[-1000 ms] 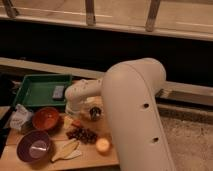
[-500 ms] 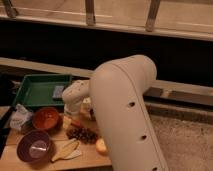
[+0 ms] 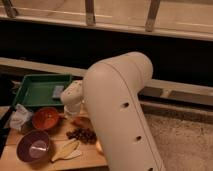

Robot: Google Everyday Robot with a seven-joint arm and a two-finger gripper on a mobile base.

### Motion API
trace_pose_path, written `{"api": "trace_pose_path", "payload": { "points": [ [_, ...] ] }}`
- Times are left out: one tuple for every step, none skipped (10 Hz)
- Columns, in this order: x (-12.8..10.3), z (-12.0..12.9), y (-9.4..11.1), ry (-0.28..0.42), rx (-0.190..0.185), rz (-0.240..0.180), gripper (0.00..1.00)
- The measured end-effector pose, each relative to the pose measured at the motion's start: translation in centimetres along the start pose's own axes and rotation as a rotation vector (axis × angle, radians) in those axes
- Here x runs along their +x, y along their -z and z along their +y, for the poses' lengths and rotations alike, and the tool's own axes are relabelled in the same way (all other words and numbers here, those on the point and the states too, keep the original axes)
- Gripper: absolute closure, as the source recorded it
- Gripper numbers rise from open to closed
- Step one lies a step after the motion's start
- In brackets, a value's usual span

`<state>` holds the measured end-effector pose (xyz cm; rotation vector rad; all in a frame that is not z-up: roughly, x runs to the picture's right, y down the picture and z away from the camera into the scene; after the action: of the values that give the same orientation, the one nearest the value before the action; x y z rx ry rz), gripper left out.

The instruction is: Place pepper in metal cup

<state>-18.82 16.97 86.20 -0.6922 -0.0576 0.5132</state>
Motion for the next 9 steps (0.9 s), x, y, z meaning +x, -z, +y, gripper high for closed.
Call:
{"api": "trace_pose_path", "payload": {
  "points": [
    [0.0, 0.0, 0.2, -0.005, -0.004, -0.011, 0.8],
    [0.1, -0.1, 0.4, -0.009, -0.006, -0.021, 0.8],
    [0.1, -0.1, 0.6, -0.008, -0.01, -0.032, 0.8],
    [-0.1, 0.1, 0.7, -0.003, -0.015, -0.043, 0.8],
    [-0.1, 0.1, 0.9, -0.003, -0.02, -0.056, 0.8],
    [-0.1, 0.0, 1.1, -0.005, -0.022, -0.065, 0.8],
    [-0.1, 0.0, 1.2, -0.005, -0.026, -0.075, 0.8],
    [-0.3, 0.1, 1.5, -0.001, -0.033, -0.091, 0.8],
    [-0.3, 0.3, 1.6, 0.002, -0.037, -0.099, 0.8]
  ]
}}
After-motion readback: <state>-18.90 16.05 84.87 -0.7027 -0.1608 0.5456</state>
